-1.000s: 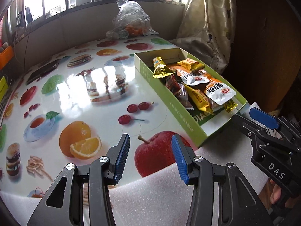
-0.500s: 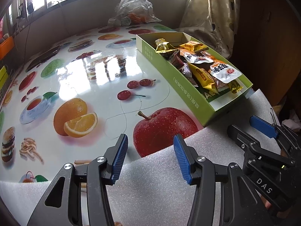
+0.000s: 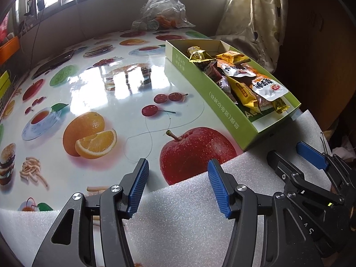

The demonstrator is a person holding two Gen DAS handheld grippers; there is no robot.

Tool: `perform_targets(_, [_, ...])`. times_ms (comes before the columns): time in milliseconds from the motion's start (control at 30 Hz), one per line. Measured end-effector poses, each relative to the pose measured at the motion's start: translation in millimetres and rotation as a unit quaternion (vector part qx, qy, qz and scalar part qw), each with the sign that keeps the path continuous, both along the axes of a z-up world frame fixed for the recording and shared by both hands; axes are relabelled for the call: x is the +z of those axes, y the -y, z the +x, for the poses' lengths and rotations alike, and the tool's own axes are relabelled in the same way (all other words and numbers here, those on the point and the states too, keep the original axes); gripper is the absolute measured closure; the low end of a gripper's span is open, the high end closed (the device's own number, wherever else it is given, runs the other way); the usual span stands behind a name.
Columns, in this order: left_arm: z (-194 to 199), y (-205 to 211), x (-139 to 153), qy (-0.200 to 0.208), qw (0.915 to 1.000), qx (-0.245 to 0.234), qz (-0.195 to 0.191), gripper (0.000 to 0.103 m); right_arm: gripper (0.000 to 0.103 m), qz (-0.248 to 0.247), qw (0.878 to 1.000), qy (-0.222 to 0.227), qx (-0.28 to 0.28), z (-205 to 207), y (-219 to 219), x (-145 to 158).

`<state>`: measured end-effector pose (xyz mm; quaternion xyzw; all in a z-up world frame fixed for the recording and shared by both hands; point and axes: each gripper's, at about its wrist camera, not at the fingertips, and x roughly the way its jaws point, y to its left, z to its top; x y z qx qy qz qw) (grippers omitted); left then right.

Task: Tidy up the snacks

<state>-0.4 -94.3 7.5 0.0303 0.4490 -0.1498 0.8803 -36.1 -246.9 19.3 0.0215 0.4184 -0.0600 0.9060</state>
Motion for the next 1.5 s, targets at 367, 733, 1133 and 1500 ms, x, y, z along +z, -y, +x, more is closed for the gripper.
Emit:
perform_targets(367, [-0.9,-1.1,0.9,0.001,1.0000,0.002,-0.002,0.047,0.042,-0.002,1.000,-0.001,-0.005,-0.3,-0.8,-0.2])
perform_targets(733, [-0.4,-2.0,1.2,0.000,1.0000,0.006,-0.006,0.047,0.042,-0.002,1.000,-0.001,-0.004,-0.1,-0.7,-0.3])
perform_targets(1133, [-0.8,-2.1,1.1,0.000,1.0000,0.005,-0.006,0.047,0.041,-0.002,1.000,-0.001,-0.004,-0.2,-0.7,-0.3])
perform_targets(1500, [-0.7,-2.4,1.0,0.000,1.0000,0.006,-0.007,0.047,0.042,-0.002,1.000,-0.001,-0.004,-0.3,-0.4,-0.4])
